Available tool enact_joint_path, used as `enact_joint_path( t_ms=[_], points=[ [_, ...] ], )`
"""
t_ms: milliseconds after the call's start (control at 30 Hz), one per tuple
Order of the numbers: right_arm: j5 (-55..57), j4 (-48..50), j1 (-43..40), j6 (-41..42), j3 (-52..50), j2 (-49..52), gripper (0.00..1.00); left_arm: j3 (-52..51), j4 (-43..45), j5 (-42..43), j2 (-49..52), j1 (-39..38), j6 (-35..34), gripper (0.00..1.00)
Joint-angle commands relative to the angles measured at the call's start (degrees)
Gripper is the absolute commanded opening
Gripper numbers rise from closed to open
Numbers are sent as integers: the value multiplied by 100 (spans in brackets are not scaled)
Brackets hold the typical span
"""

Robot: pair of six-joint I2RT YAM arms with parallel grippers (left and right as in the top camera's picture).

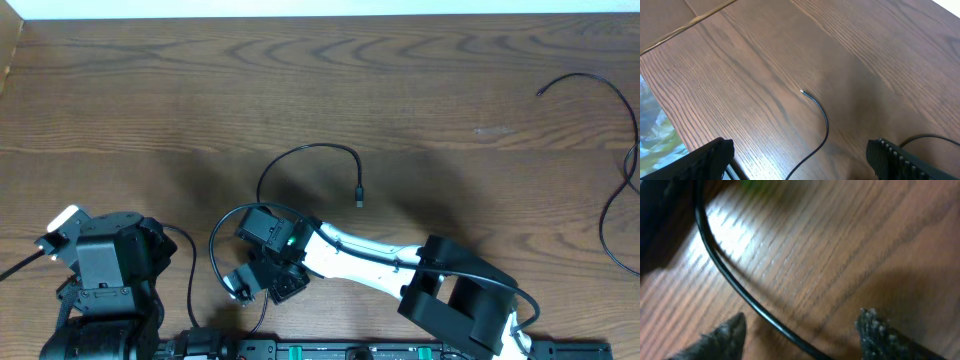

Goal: Untangle cables

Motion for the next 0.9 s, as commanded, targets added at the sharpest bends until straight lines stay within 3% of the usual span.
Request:
enact_joint_path(
  t_ms=[0, 100, 133, 700, 767, 867],
  points=[
    [-168, 4, 20, 166, -26, 7, 33, 59, -22, -50, 7, 26, 98, 91],
    [-164, 22, 17, 264, -26, 7, 3, 59, -33, -50, 7, 26, 98, 90],
    [-162, 22, 20, 286, -26, 7, 1, 59, -35, -50, 7, 26, 98, 91],
    [81, 354, -61, 988, -26, 7, 1, 59, -37, -50, 7, 26, 98, 91],
    [79, 330, -61, 990, -26, 7, 7, 59, -37, -50, 7, 26, 98, 91],
    [76, 254, -61, 990, -31, 7, 24, 59, -37, -50, 7, 26, 98, 91]
  ],
)
